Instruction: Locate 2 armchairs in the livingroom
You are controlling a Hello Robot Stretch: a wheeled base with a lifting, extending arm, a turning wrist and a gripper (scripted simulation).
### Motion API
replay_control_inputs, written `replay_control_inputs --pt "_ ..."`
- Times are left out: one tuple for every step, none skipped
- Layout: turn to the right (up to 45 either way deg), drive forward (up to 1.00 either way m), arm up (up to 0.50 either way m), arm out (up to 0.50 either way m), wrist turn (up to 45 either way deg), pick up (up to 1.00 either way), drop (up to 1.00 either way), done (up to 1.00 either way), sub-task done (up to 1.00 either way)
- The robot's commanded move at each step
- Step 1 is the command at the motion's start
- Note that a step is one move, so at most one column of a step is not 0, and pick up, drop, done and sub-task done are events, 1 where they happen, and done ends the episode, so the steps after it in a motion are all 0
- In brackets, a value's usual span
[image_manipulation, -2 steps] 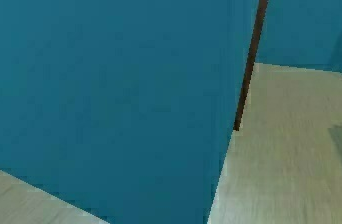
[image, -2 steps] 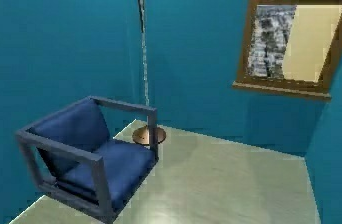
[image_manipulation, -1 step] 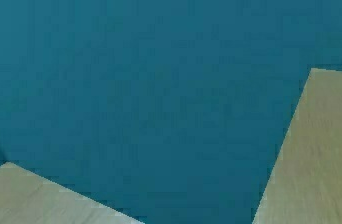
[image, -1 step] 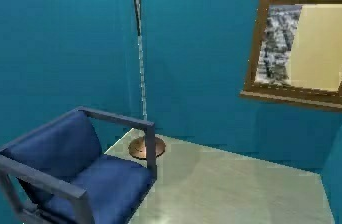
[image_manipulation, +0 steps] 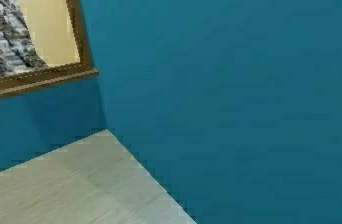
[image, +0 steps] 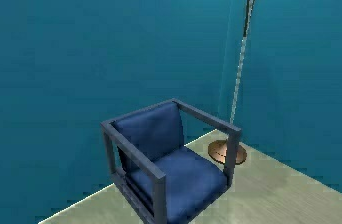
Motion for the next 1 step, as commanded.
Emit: replay_control_inputs --pt "0.0 0.00 0.00 0.00 0.0 0.00 0.00 0.00 1.00"
